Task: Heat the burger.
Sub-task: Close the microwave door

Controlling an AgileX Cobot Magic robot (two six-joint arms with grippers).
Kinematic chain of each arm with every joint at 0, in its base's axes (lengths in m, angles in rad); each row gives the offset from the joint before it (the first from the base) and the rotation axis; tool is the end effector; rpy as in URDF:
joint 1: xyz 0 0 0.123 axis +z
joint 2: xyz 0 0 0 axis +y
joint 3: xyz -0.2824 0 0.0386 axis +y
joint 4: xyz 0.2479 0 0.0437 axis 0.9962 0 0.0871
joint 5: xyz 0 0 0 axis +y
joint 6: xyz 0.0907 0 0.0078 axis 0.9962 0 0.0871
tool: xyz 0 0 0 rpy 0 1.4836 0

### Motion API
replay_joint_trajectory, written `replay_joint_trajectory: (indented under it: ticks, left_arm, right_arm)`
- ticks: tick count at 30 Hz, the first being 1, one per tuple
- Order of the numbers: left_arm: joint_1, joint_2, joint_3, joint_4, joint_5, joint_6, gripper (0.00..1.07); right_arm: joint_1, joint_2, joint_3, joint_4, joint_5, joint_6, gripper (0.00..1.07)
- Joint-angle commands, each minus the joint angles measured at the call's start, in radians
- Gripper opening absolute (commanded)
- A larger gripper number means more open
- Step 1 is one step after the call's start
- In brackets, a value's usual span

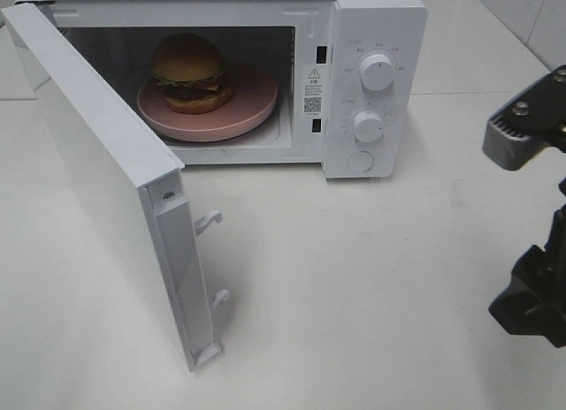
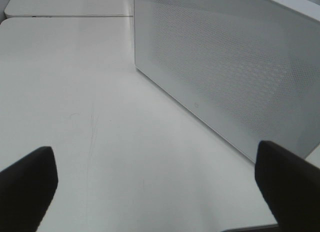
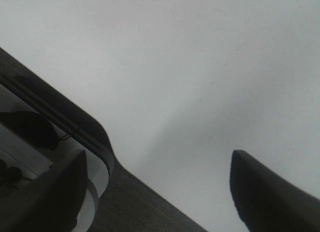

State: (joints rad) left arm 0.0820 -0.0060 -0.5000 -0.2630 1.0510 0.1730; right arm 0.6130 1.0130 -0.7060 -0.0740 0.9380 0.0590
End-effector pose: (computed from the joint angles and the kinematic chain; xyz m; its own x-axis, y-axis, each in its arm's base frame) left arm -0.0052 -0.0211 0.2802 -0.4216 0.0045 -0.9068 0.1404 0.9883 -0.0604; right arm 0.1416 0.0929 0.2665 -0.7571 -0.5140 -0.4033 -0.5432 0.8382 -0.0485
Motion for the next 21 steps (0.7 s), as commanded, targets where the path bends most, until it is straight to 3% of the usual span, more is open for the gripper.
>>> replay_joint_trajectory:
  ticks: [1, 15, 20, 21]
  left_arm:
    - [0.003, -0.019, 0.001, -0.001, -0.011, 0.001, 1.0]
    - [0.003, -0.019, 0.001, -0.001, -0.011, 0.001, 1.0]
    - [0.003, -0.019, 0.001, -0.001, -0.011, 0.001, 1.0]
    - [0.003, -0.019, 0.001, -0.001, -0.011, 0.001, 1.0]
  right_arm:
    - [-0.005, -0.04, 0.006, -0.006, 0.056, 0.016, 0.76]
    - [-0.005, -0.323, 0.045, -0.006, 0.178, 0.05, 0.76]
    - [-0.07, -0.402, 0.097, 0.004, 0.187, 0.05, 0.76]
    - [-0.123, -0.444, 0.112, 0.004, 0.198, 0.048, 0.76]
